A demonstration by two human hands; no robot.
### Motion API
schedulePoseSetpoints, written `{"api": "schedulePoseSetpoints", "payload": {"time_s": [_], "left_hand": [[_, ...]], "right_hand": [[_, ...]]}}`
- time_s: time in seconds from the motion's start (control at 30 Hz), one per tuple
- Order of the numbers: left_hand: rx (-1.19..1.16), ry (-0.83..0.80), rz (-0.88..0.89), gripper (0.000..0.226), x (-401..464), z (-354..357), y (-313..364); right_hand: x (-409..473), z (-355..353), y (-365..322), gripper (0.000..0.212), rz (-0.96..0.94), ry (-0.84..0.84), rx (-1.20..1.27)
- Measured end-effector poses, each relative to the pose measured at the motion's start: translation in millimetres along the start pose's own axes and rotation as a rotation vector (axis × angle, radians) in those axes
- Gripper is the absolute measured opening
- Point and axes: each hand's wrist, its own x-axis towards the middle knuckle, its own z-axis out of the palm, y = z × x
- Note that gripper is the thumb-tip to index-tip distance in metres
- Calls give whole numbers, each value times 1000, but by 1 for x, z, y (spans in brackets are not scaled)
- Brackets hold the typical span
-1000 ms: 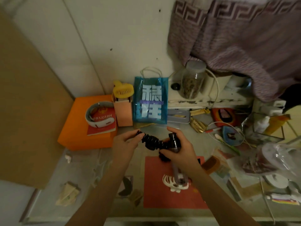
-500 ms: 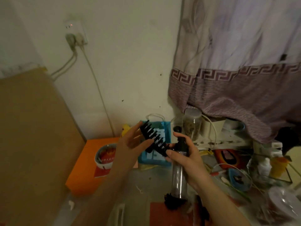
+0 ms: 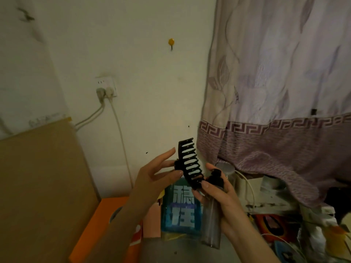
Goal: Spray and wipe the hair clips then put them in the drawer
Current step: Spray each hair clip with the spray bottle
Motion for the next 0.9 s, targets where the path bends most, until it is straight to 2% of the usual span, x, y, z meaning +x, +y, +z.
{"api": "schedulePoseSetpoints", "payload": {"time_s": [0.2, 0.47, 0.67, 0.9], "left_hand": [[1, -62, 31, 57, 5, 2, 15], [32, -41, 121, 50, 7, 4, 35], [-15, 22, 160, 51, 6, 0, 41], [-16, 103, 144, 42, 12, -1, 42]], "right_hand": [[-4, 8, -10, 53, -10, -40, 3], [-5, 13, -22, 61, -66, -99, -70], [-3, 19, -43, 67, -306, -13, -360], [5, 32, -82, 45, -596, -113, -622]]}}
